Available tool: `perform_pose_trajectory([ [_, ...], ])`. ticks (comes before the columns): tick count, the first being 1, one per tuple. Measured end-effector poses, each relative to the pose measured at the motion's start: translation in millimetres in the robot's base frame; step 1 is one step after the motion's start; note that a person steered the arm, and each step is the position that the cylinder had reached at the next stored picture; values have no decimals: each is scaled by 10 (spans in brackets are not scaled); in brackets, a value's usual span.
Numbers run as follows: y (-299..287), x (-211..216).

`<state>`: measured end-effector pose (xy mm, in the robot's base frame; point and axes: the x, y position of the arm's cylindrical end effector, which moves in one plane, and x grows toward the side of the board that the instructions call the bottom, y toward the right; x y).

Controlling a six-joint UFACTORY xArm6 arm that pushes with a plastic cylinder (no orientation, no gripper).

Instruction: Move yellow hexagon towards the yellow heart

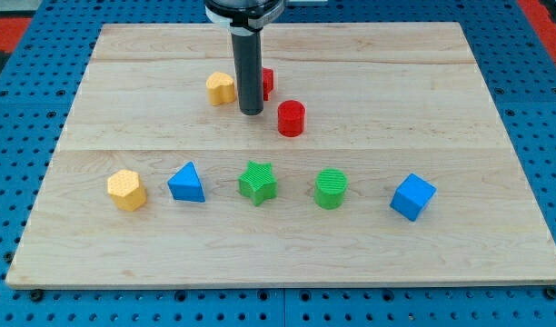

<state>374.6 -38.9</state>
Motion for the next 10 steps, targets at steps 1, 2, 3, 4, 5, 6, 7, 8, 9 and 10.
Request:
perform_pose_trajectory([
  [1, 0, -2],
  [2, 41, -3],
  [3, 42, -18],
  [4, 34, -18],
  [5, 26, -18],
  [6, 136, -18],
  [7, 53, -91],
  [8, -279, -102],
  [9, -506, -96],
  [10, -506, -70],
])
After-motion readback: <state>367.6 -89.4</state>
